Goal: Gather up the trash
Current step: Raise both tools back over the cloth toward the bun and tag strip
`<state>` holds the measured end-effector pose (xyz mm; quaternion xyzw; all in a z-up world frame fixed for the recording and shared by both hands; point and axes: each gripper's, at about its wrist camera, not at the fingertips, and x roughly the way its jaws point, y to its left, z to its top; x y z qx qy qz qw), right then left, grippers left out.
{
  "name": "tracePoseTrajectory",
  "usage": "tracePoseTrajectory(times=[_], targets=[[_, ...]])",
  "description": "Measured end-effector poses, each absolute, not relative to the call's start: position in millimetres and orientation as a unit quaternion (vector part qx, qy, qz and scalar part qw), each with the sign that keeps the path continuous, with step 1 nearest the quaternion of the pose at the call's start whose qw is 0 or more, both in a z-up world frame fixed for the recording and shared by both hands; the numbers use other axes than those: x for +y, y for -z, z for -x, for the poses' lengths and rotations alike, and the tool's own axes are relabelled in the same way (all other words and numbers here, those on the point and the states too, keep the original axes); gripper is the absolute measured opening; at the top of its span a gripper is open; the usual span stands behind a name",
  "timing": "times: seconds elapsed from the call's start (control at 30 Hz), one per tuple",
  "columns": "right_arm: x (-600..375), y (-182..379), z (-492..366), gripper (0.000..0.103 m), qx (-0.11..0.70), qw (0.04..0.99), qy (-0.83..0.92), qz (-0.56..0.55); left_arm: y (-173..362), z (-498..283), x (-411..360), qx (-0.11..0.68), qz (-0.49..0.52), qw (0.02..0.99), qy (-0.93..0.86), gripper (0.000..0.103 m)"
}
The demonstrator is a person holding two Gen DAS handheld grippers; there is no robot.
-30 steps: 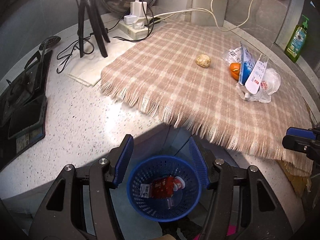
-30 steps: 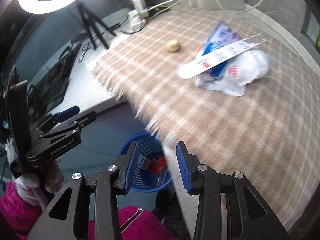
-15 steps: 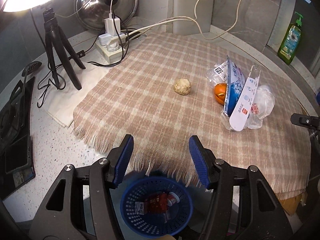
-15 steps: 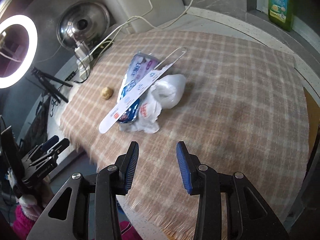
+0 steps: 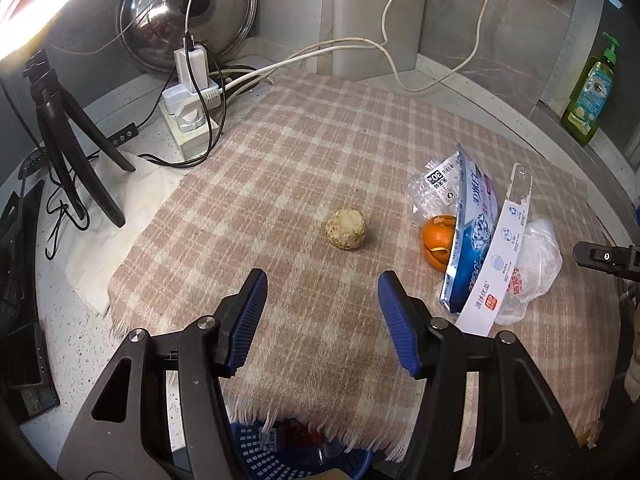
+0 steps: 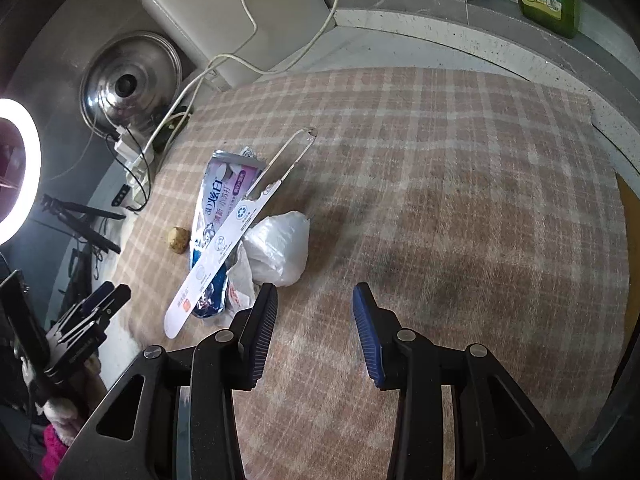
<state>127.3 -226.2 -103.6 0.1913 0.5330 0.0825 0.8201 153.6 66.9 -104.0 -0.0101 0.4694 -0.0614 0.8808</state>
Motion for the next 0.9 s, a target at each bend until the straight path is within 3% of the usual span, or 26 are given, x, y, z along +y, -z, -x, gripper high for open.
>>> tracePoseTrajectory(times=[0.9], targets=[[-233.1,141.1,-229.7,0.037,0.541,0.759,-0.127,-0.339,139.4,-219.8,31.5,0.507,0.003,0.858,0.083,0.059]])
